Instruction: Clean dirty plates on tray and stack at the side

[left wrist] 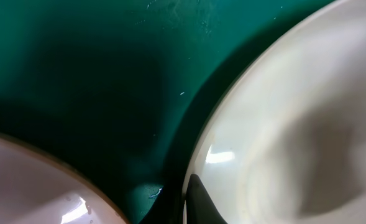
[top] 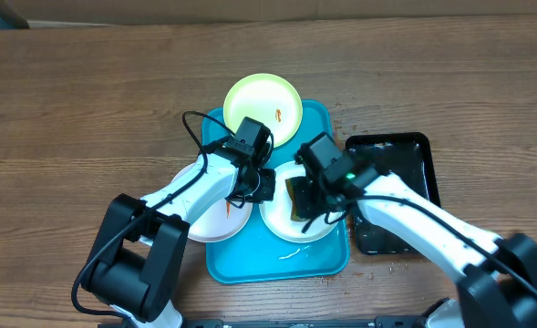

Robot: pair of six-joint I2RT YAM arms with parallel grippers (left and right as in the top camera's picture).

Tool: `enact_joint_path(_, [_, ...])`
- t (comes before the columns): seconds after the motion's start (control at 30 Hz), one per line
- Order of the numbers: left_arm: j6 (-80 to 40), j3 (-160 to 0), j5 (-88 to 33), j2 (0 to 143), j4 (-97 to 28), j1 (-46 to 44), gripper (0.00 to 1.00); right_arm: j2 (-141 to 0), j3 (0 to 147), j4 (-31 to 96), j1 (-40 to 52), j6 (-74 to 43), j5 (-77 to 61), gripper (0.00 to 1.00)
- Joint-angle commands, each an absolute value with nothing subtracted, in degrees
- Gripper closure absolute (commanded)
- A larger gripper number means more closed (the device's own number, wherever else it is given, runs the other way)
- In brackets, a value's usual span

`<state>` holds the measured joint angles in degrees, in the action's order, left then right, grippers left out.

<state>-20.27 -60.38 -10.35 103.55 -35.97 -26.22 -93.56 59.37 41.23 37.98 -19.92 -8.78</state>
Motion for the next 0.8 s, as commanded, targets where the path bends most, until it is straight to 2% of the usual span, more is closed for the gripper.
enact_joint_path(0.0, [-22.35,-60.66,-11.51,104.77,-35.46,-26.55,0.96,-97.43,60.01,40.05,38.46,-21.5,-7.49,0.96])
enact_joint_path(0.17, [-22.35,-60.64,-11.44,104.77,-35.51,-26.55,0.96,-102.39,60.01,39.68,38.17,-25.34,-3.38,0.96])
enact_joint_path(0.43, [-22.35,-60.64,-9.37,104.77,-36.25,-26.55,0.96,-104.29,59.96,47.92,36.18,-39.03,14.46,0.96])
enact_joint_path(0.77, [-22.39,-60.64,-8.82,104.77,-36.36,-26.0,0.96,-104.18,60.4,53.32,28.38,-40.75,16.75,0.96])
